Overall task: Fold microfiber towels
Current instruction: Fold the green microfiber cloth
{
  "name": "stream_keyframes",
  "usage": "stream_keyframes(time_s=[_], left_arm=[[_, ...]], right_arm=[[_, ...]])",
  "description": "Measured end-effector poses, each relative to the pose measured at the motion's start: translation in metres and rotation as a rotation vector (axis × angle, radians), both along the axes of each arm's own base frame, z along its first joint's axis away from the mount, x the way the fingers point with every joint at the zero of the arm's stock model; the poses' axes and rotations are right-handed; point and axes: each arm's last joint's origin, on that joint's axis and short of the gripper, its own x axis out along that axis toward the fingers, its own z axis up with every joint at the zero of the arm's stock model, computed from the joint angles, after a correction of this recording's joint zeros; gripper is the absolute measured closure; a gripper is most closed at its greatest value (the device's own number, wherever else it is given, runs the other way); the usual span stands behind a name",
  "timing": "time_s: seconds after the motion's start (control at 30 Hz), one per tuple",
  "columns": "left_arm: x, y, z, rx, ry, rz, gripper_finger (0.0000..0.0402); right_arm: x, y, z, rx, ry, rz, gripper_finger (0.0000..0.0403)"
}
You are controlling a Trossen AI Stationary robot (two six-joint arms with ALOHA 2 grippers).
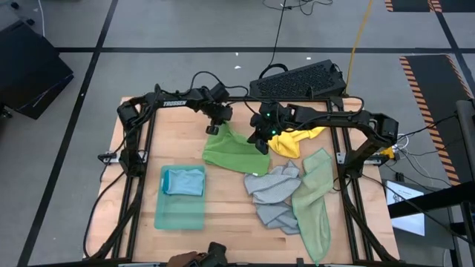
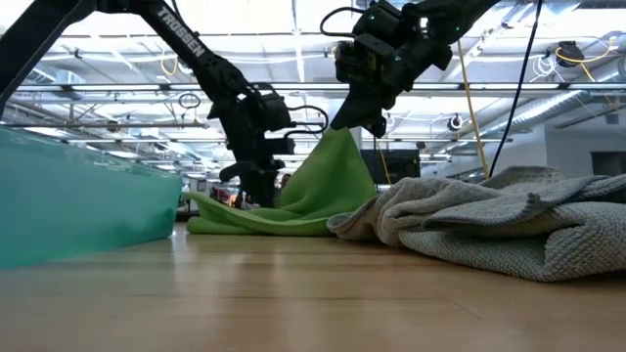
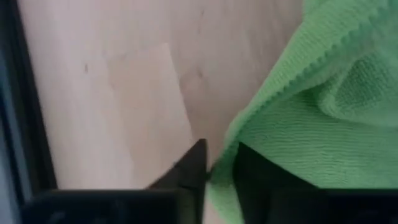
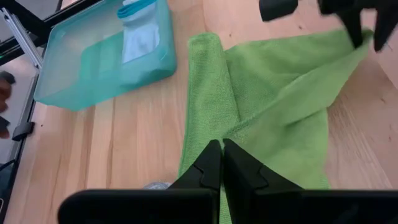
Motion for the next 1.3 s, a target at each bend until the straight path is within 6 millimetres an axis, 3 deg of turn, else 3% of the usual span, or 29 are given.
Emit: stream_keyframes(time_s=[0.1,0.33,0.53,0.7,0.83,1.07,1.3], left_arm=[[-0.006,-0.001,0.013,0.03,0.031,0.11,0.0391],[-0.028,-0.011,0.051,-0.002,0.062,0.427,0.0397],[-0.028,-0.021,0.053,-0.15,0.046,0.778,0.0383],[-0.017,-0.038,0.053,-0.392,0.012,0.699,0.0376],[-0.015,-0.041,0.052,-0.465,0.006,0.678,0.0328],[-0.025,-0.026,0.044,-0.514,0.037,0.695,0.0227],[-0.053,-0.003,0.039,-0.542,0.091,0.735,0.0204]], right_arm=[[0.0,0.0,0.0,0.004,0.002,-0.009,0.0403],[-0.004,-0.018,0.0,0.032,0.034,-0.256,0.0403],[-0.013,-0.044,0.001,-0.017,0.029,-0.416,0.0403],[-0.018,-0.058,0.003,-0.052,0.002,-0.433,0.0403],[-0.019,-0.061,0.003,-0.086,0.002,-0.414,0.0403],[-0.02,-0.06,0.002,-0.122,0.016,-0.374,0.0403],[-0.02,-0.06,0.002,-0.15,0.024,-0.345,0.0403]])
